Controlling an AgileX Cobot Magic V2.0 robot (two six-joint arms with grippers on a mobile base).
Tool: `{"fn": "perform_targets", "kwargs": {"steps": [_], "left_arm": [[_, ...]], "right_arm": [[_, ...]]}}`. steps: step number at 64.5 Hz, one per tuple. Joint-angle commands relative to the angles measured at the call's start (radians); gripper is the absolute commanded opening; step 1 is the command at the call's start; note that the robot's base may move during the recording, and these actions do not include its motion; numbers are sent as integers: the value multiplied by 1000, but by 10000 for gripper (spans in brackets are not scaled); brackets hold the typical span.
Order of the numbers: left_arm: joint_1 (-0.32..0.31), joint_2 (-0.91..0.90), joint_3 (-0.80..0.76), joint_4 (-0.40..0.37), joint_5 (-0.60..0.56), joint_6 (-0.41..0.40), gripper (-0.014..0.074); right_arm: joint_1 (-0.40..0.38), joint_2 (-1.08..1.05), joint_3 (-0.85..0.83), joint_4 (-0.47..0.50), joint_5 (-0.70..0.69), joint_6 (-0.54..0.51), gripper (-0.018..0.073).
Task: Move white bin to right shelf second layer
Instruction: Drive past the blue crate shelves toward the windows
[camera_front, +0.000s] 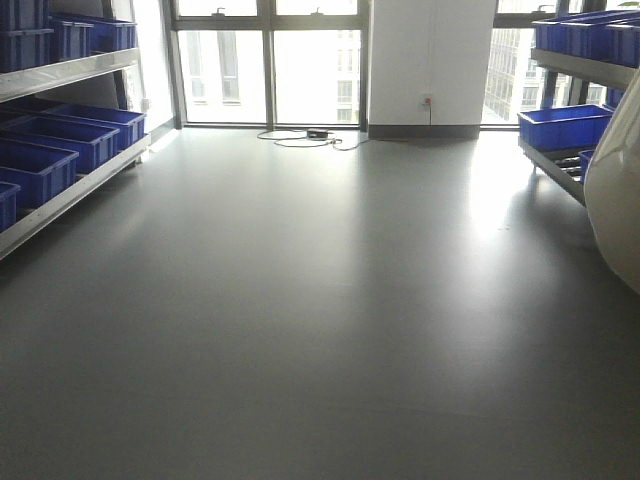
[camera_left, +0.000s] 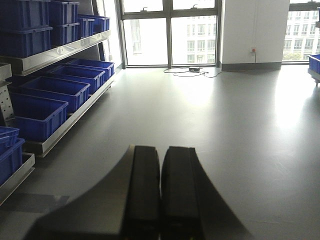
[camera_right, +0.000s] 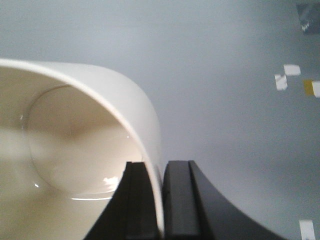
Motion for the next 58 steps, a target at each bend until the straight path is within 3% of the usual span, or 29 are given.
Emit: {"fn": "perform_targets", "kwargs": {"steps": [1, 58], "left_arm": [[-4, -14, 37, -6, -84, -3, 85], [-4, -14, 37, -6, -84, -3, 85]], "right_arm": [[-4, -9, -29, -3, -77, -6, 77], [-4, 2, -29, -2, -78, -6, 77]]}}
